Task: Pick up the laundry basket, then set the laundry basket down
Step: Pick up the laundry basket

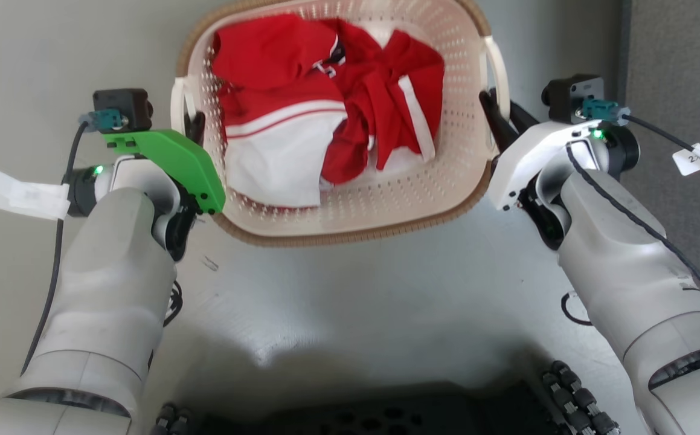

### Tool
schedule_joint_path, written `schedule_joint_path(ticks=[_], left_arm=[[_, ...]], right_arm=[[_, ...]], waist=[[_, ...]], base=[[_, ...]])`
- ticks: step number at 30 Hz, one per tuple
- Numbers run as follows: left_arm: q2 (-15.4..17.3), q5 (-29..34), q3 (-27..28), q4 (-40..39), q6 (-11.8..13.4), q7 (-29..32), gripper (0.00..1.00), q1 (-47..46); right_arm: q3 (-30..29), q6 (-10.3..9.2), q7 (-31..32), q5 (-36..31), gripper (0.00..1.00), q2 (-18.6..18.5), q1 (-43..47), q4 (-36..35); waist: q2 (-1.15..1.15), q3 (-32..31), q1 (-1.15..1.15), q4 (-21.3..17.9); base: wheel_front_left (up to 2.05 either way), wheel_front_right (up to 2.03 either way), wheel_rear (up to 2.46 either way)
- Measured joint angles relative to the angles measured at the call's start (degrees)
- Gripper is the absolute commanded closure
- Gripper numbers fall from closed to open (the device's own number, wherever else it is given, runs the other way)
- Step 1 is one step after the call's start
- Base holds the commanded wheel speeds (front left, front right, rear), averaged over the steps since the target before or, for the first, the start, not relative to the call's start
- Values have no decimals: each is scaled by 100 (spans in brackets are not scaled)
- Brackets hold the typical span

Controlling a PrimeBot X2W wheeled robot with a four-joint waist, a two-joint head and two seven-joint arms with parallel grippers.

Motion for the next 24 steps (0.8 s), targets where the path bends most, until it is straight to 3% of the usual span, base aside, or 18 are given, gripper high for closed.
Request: schedule_joint_path(ticks=[24], left_arm=[[-132,-571,-107,698,-76,951,100,420]], right_arm=[[226,35,788,655,100,183,368,825]], waist=[[0,-1261,0,41]], base=[[0,0,0]])
